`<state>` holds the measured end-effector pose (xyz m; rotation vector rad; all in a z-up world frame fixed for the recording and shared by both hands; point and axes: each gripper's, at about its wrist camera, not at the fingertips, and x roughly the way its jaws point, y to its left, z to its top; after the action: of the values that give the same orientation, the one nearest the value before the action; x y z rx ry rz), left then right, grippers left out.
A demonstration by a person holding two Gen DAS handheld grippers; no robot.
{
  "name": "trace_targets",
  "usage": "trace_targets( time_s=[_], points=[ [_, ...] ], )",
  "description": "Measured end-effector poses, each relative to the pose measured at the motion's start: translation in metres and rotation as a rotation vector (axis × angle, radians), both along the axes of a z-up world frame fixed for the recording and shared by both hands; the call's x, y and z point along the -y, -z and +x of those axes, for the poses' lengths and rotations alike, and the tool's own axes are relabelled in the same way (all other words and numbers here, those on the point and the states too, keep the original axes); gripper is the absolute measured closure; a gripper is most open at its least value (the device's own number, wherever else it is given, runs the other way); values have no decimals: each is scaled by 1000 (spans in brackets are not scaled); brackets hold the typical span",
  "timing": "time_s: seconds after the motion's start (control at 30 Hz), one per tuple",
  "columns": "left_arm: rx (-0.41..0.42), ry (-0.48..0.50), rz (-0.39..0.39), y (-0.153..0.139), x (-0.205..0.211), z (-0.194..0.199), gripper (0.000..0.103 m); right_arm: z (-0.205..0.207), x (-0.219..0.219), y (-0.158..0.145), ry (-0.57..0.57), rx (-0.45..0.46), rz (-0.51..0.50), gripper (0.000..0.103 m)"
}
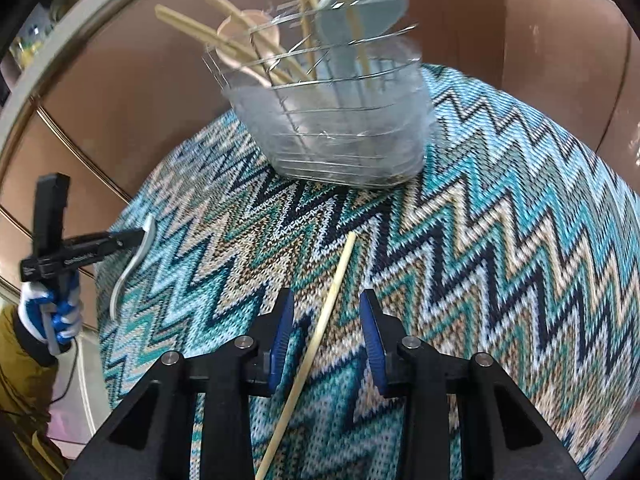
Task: Organize utensils
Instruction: 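Close the left tool on the white spoon while the right tool grasps the chopstick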
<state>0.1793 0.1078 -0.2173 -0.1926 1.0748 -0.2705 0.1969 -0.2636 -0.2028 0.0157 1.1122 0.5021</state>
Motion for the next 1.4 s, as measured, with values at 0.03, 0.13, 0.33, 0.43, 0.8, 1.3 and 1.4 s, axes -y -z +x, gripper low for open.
trace_targets(
  time_s=[0.03, 0.13, 0.33, 0.43, 0.8, 1.3, 1.4],
  points=[
    [-1, 2, 0, 0, 0, 0, 91, 4, -4, 1, -10, -10, -21, 72],
    [-3, 8, -3, 0, 0, 0, 91, 17, -16, 8, -28, -49, -85, 75],
    [-5, 22, -3, 0, 1, 2, 91, 34, -24, 19, -29, -111, -152, 83],
    [7, 52, -7, -2, 2, 0, 91, 37, -24, 20, -38, -115, -177, 85],
    [-10, 80, -150, -1, -9, 13, 84, 33, -21, 21, -56, -131, -149, 85],
    [-7, 138, -38, -5, 13, 19, 97, 45, -29, 20, -63, -158, -182, 93],
    [11, 119, -20, -10, 13, 15, 97, 42, -28, 18, -52, -150, -172, 98]
  ],
)
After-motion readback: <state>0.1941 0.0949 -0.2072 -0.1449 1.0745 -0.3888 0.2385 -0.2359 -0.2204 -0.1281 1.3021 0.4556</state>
